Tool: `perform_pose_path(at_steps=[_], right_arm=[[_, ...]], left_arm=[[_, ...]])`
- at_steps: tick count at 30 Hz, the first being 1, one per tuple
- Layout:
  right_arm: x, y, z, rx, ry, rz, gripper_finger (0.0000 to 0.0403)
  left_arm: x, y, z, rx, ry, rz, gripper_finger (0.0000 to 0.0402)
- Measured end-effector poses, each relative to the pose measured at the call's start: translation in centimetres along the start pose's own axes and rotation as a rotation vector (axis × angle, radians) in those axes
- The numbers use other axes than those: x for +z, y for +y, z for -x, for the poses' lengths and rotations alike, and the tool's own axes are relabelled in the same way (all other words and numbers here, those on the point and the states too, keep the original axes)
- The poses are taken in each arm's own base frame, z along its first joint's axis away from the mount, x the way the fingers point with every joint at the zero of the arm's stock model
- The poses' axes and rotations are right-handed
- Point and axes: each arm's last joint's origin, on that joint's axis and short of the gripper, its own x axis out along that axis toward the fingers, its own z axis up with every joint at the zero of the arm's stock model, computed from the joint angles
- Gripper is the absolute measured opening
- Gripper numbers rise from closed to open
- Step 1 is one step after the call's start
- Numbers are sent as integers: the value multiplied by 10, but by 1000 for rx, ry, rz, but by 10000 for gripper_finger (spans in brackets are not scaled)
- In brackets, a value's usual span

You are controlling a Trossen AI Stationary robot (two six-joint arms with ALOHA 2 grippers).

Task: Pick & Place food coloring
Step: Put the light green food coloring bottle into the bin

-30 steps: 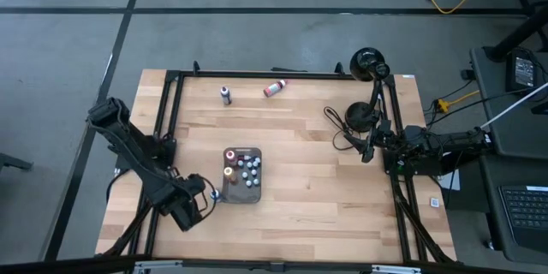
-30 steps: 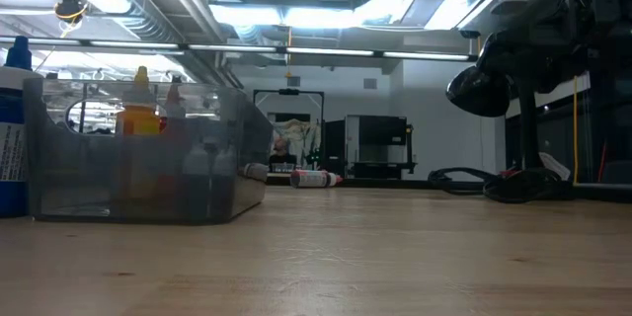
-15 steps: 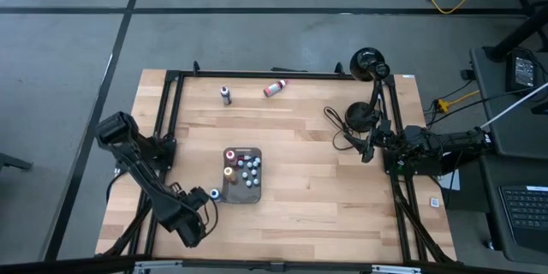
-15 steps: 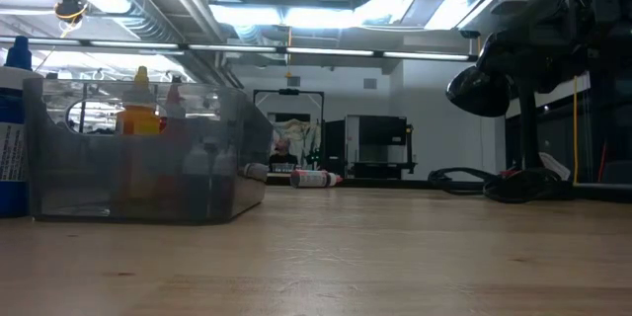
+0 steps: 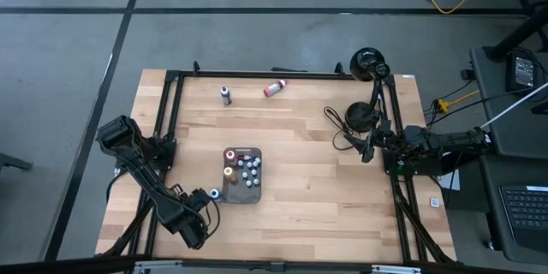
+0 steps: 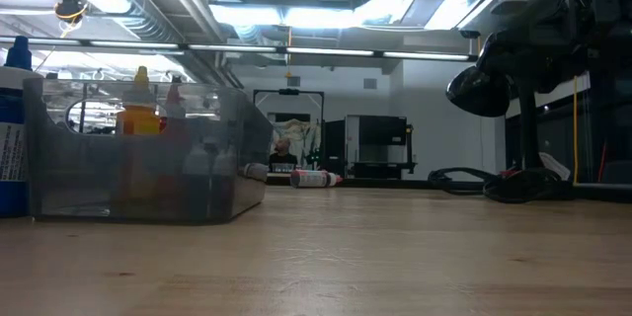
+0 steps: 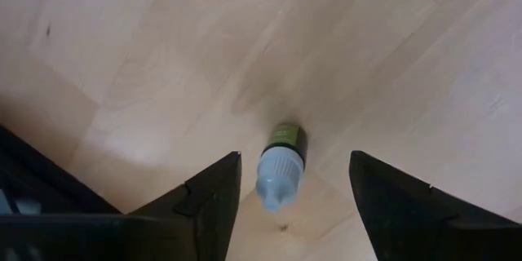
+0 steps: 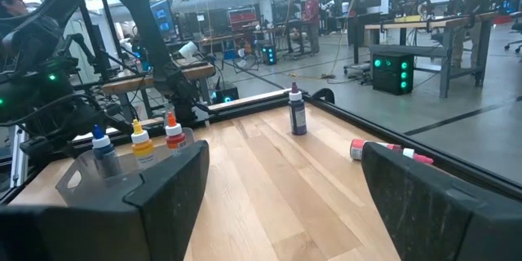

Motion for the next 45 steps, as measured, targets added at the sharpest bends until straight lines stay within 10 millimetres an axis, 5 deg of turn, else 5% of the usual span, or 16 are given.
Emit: perform_pose_path(at_steps=[16, 24, 34, 39, 45], right_arm=[[0, 0, 0, 0, 0, 0, 323], [0, 0, 0, 0, 0, 0, 323], [0, 0, 0, 0, 0, 0, 323], [0, 0, 0, 0, 0, 0, 323], [0, 0, 0, 0, 0, 0, 323]], left_arm=[[-1, 1, 3, 16, 12, -4, 72], [7, 5, 59, -16, -31, -39, 54], [62, 21, 153, -89, -93, -203, 60], [97, 17, 162, -124, -113, -277, 61], [133, -1, 147, -153, -133, -365, 58]])
